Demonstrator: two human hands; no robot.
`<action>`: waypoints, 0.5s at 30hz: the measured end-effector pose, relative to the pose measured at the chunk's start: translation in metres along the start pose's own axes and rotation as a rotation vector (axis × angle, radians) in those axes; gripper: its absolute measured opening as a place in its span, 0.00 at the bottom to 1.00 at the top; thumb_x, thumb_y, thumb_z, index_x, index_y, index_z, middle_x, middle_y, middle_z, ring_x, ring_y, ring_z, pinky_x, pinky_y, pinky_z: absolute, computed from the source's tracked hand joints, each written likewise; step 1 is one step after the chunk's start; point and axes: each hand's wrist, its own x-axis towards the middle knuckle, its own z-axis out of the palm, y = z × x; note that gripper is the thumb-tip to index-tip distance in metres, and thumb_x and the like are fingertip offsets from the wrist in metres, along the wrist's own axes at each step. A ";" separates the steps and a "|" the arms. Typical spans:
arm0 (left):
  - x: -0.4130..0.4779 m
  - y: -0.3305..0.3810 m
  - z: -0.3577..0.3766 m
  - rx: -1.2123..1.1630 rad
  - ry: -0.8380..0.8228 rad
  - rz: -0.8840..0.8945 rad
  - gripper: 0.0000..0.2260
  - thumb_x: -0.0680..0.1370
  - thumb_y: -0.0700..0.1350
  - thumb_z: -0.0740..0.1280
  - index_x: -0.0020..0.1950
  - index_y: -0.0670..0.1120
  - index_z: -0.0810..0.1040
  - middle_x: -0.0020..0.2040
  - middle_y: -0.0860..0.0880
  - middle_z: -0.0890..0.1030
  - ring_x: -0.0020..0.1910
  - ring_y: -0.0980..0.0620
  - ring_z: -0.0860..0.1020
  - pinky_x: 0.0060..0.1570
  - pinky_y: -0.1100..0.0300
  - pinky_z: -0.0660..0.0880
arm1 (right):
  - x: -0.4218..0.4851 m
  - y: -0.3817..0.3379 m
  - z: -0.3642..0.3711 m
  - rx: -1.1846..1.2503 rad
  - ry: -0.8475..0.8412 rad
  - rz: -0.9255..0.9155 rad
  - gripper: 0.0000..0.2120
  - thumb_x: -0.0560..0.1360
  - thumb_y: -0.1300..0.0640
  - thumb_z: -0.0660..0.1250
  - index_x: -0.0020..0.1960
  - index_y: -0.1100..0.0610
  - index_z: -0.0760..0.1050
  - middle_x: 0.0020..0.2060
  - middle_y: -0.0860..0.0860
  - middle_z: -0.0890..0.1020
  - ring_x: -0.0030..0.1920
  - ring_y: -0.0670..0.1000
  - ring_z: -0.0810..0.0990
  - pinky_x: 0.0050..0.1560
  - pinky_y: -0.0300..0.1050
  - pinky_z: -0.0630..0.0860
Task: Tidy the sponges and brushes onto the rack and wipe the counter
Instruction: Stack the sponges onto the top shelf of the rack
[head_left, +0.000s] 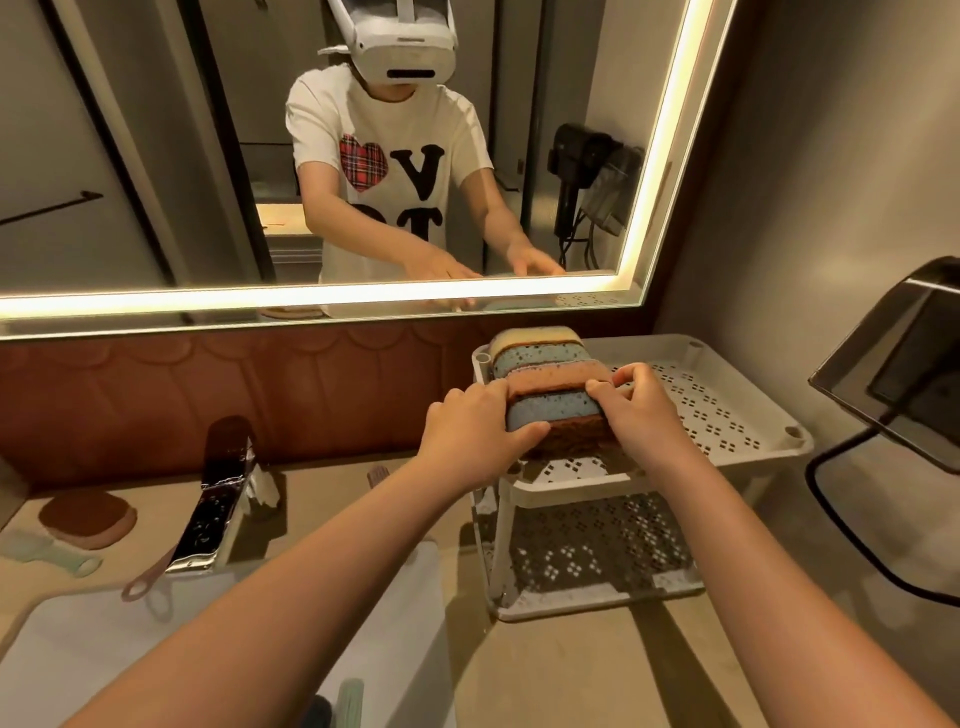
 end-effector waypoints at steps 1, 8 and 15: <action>0.001 0.000 0.000 0.026 0.011 -0.005 0.25 0.74 0.64 0.60 0.65 0.51 0.70 0.58 0.48 0.77 0.56 0.46 0.75 0.56 0.47 0.73 | 0.002 0.000 0.002 -0.006 -0.003 0.010 0.12 0.77 0.48 0.61 0.55 0.55 0.67 0.48 0.53 0.75 0.49 0.52 0.76 0.43 0.47 0.75; 0.005 0.009 0.003 0.161 0.023 -0.046 0.25 0.76 0.64 0.55 0.65 0.48 0.70 0.58 0.45 0.76 0.56 0.44 0.73 0.55 0.50 0.70 | 0.007 0.003 0.004 -0.039 -0.016 0.048 0.15 0.77 0.46 0.59 0.54 0.56 0.68 0.48 0.53 0.75 0.49 0.52 0.76 0.48 0.51 0.76; 0.007 0.019 0.005 0.187 -0.011 -0.112 0.27 0.78 0.63 0.52 0.68 0.45 0.66 0.62 0.42 0.71 0.59 0.41 0.71 0.55 0.49 0.69 | 0.011 0.005 0.008 -0.079 -0.006 0.051 0.16 0.78 0.44 0.58 0.53 0.56 0.68 0.48 0.53 0.76 0.49 0.53 0.76 0.49 0.53 0.76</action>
